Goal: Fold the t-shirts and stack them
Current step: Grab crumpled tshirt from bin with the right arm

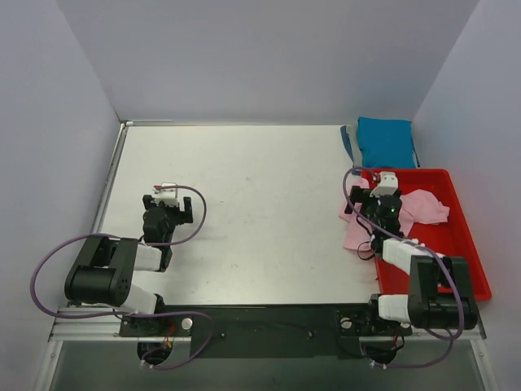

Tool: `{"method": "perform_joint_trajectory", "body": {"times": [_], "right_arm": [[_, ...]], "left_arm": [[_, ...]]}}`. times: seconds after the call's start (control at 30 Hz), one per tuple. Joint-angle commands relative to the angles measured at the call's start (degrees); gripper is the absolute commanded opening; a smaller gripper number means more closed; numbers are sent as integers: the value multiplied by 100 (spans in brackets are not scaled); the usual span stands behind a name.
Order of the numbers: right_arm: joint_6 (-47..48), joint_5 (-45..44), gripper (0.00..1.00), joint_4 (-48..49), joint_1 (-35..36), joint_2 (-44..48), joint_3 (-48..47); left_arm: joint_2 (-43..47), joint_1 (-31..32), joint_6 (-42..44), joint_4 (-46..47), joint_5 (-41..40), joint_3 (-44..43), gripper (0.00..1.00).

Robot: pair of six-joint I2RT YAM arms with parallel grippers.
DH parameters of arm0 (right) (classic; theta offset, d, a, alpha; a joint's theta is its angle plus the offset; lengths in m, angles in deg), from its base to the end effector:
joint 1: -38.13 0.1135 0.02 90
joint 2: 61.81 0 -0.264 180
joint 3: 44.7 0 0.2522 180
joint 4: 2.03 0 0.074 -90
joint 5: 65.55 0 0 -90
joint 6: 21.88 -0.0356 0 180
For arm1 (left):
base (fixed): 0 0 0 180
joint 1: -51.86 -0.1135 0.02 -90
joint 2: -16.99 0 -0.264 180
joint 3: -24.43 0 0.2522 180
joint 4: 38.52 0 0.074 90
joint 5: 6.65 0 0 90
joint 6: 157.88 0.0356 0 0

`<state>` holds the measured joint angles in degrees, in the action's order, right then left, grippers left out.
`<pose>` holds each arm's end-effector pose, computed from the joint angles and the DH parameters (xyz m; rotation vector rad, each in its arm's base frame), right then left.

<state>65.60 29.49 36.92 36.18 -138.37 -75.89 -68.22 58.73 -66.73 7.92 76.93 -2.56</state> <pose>0.2446 -0.0052 0.1786 -0.0005 1.6831 0.0815 0.2366 -0.0245 0.1399 0.0434 1.7746 0.0274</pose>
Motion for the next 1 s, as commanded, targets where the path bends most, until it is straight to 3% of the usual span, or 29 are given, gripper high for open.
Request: {"method": "perform_joint_trajectory", "body": {"times": [0.0,0.1,0.23,0.27,0.33,0.4,0.6,0.67,0.87,0.97], "right_arm": [[-159,743,100,-1647,-33,1132,-647],[-520,736,100,-2798,-42,1861,-1356],[-1329,-395,100,-5250,-191,1733,-2834],[-1512,-485,100,-6115,-296,1601,-3254],[-1812,-925,98,-6822,-462,1320,-3625],[-2049,-1031,96,-7133,-673,1082,-3706],[-2999,-269,87,-7537,-1955,-128,-3785],[-3061,-47,82,-7608,-2202,-542,-3890],[-2798,-249,79,-8161,-2239,-2202,-4627],[-2587,357,48,-8242,-2204,-2575,-4822]], "left_arm": [[66,42,-18,202,-123,-127,97],[75,60,-18,220,-167,-118,97],[179,77,209,-41,157,-266,97],[476,69,254,-435,489,-572,97],[970,112,508,-2600,1224,-1439,97],[1094,147,1025,-3963,1877,-2335,97],[725,393,1098,-6464,1845,-4018,97],[760,446,1029,-6757,1951,-4169,97],[954,481,378,-6785,2206,-4161,97],[980,464,377,-6803,2320,-4248,97]]}}
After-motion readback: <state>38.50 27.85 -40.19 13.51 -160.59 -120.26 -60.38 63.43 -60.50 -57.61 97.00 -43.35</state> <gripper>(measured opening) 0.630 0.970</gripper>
